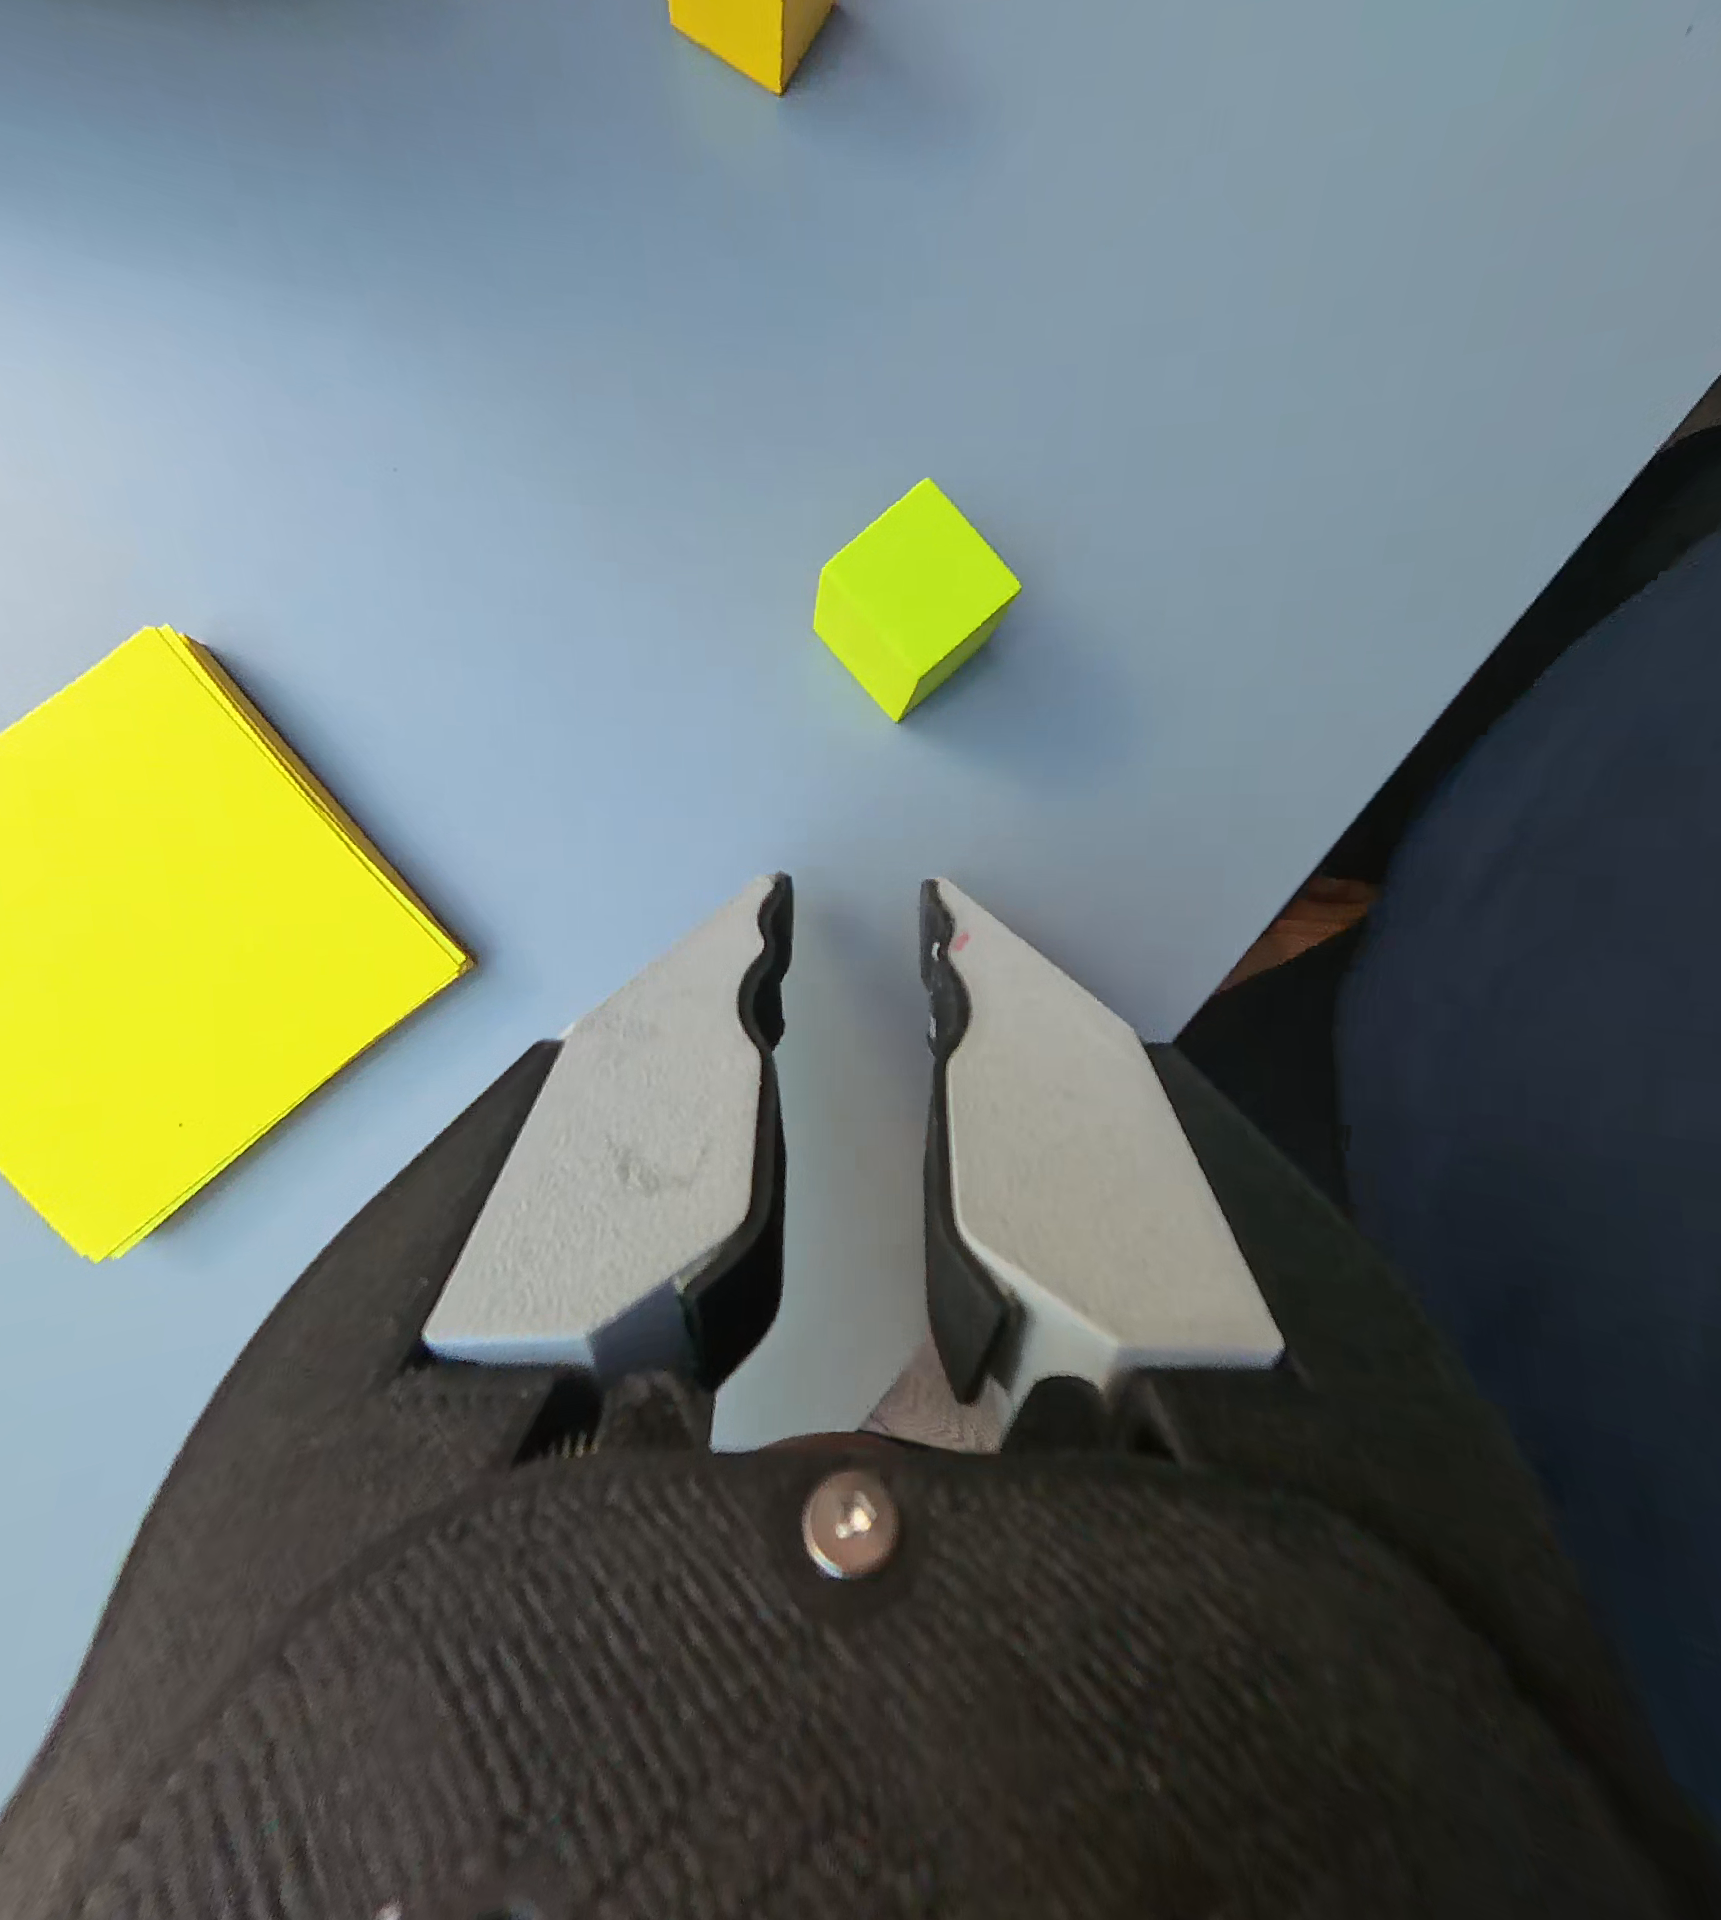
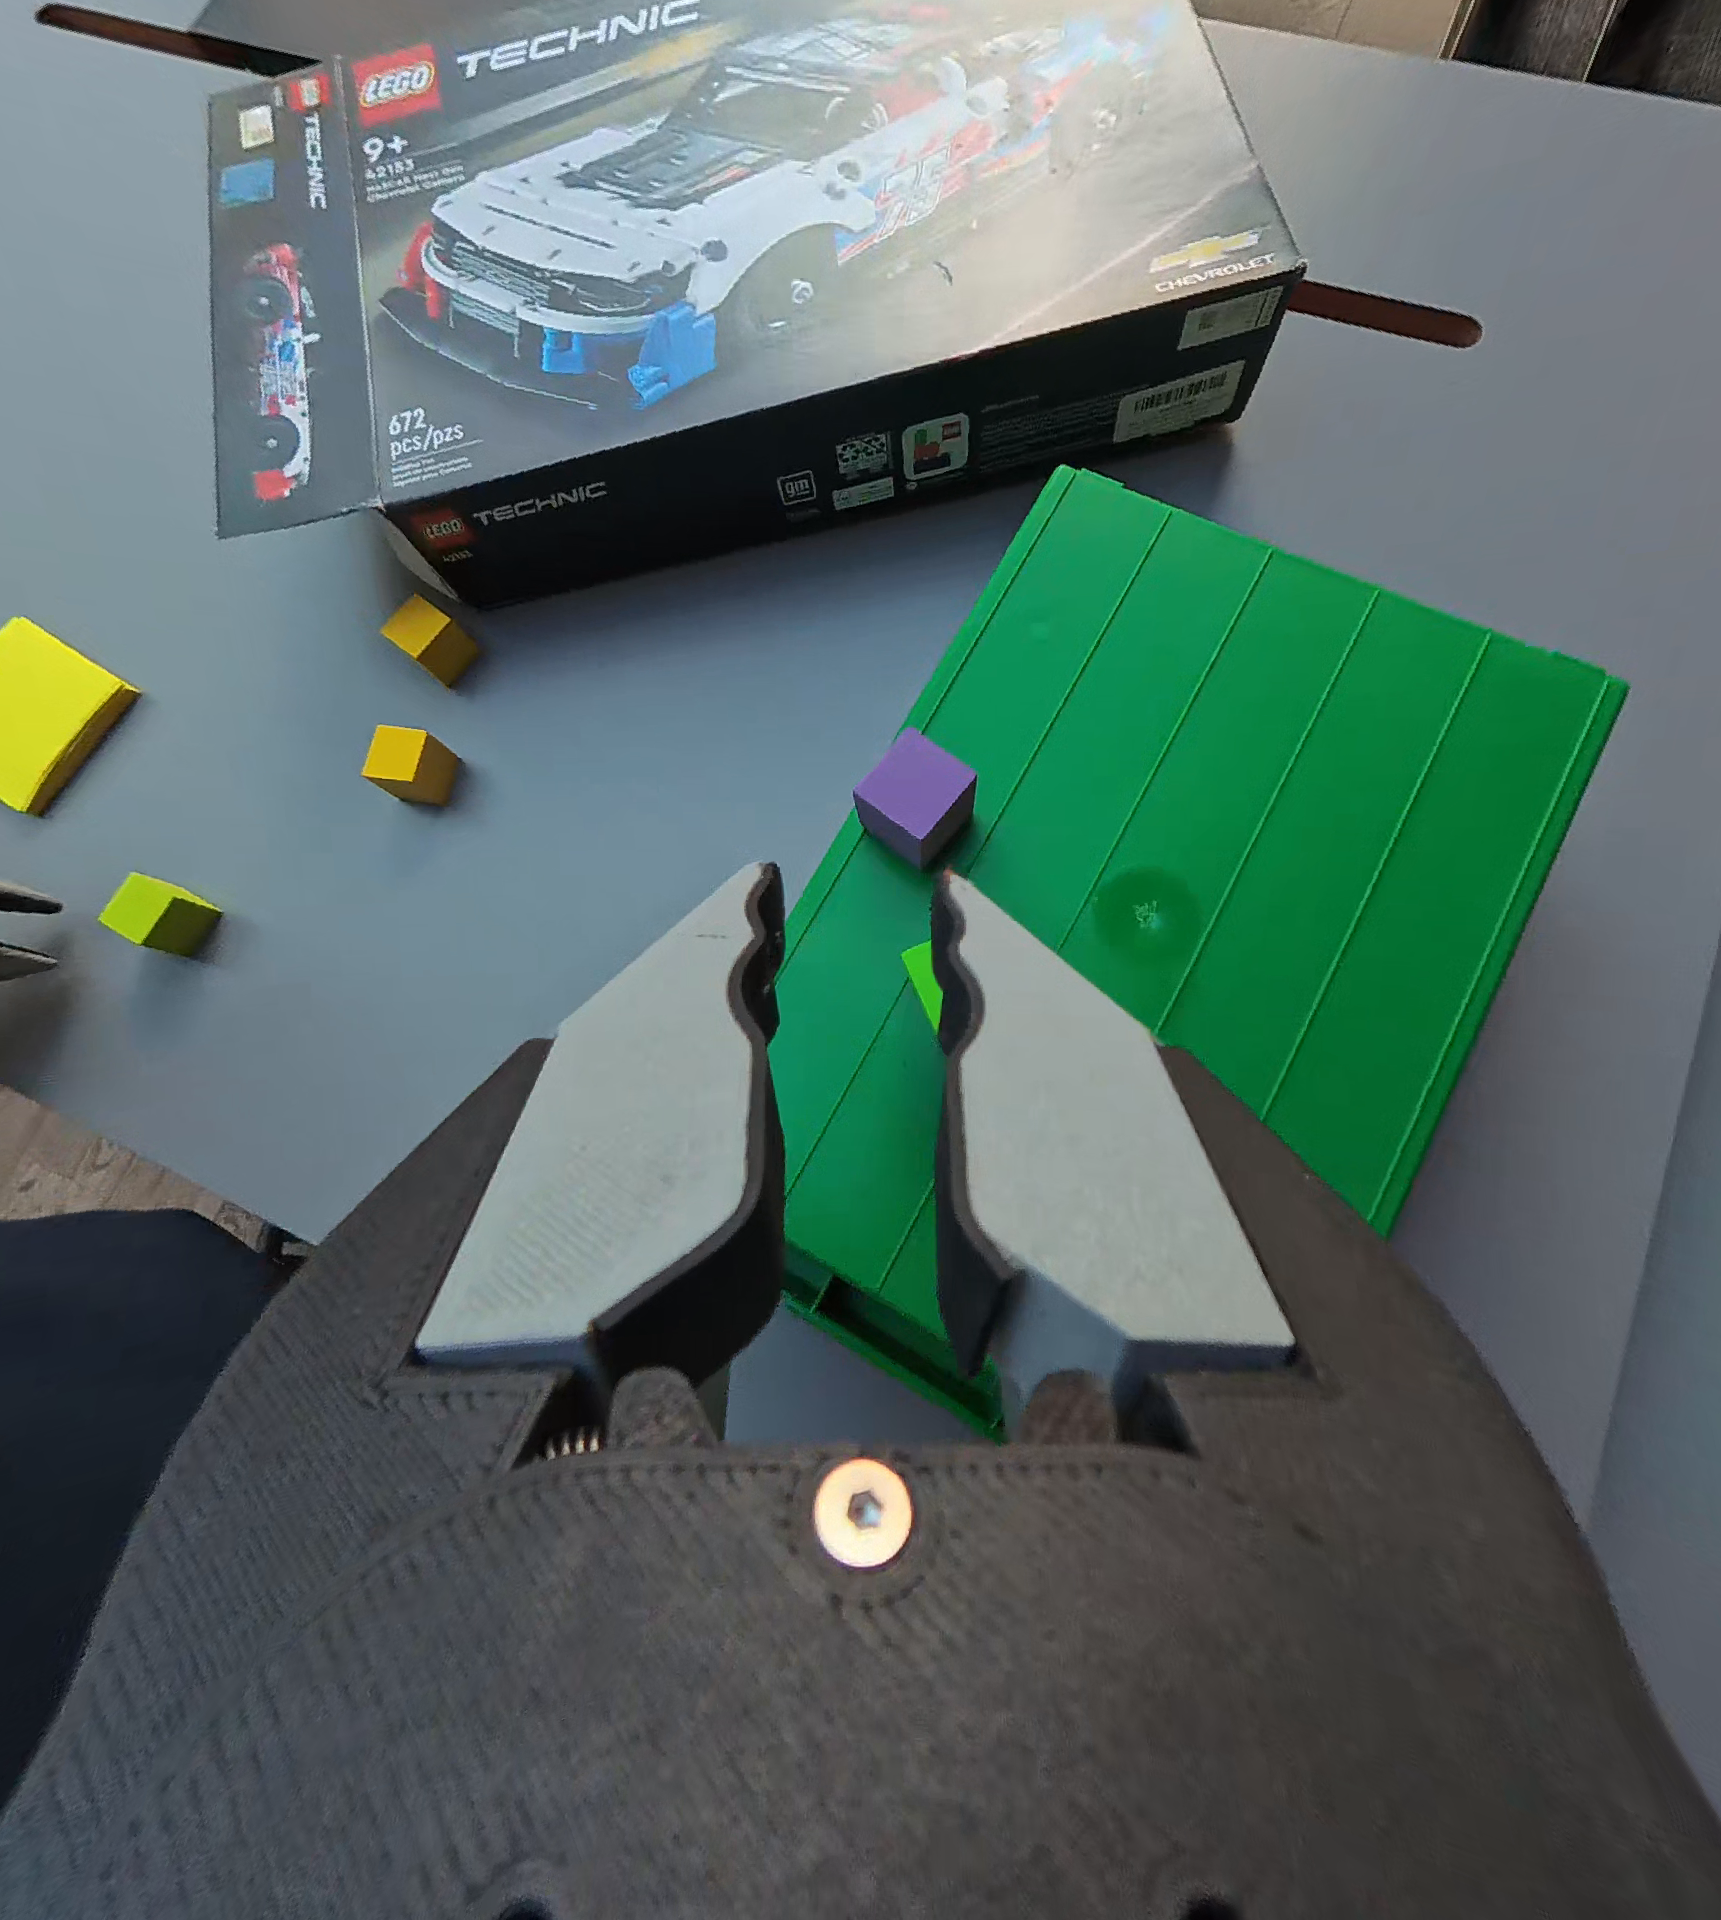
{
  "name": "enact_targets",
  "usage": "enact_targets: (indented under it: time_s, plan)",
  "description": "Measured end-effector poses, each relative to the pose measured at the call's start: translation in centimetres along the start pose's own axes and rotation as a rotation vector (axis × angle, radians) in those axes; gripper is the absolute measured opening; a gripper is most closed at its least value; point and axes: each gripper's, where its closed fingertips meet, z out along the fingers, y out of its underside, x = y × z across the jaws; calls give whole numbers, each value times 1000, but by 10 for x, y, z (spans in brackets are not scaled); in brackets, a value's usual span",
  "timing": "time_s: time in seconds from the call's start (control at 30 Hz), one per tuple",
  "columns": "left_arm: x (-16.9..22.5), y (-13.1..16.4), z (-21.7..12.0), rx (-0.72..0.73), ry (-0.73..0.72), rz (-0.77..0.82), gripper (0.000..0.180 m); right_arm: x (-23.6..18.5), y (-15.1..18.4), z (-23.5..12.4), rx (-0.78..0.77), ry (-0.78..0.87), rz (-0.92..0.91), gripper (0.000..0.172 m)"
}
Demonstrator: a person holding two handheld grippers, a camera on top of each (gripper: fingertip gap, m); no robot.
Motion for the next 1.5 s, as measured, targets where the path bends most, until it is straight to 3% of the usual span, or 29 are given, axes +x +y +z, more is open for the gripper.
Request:
enact_targets:
  time_s: [0.07,0.27,0.53,0.87,1.5]
  plan:
    - [3,0,3,-5,11,3,21,0,1,0,23,-13,-21,0]
    - [6,-4,11,-17,-21,-48,21,5,10,11,-19,-105,-34,0]
    - [3,-4,12,-18,-55,-67,14,23,13,21,-81,8,-165,0]
    - [-4,-4,12,-40,-84,-90,0,35,15,7,3,36,-59,0]
    - [-6,-3,12,-40,-85,-124,0,32,27,-11,23,-7,53,0]
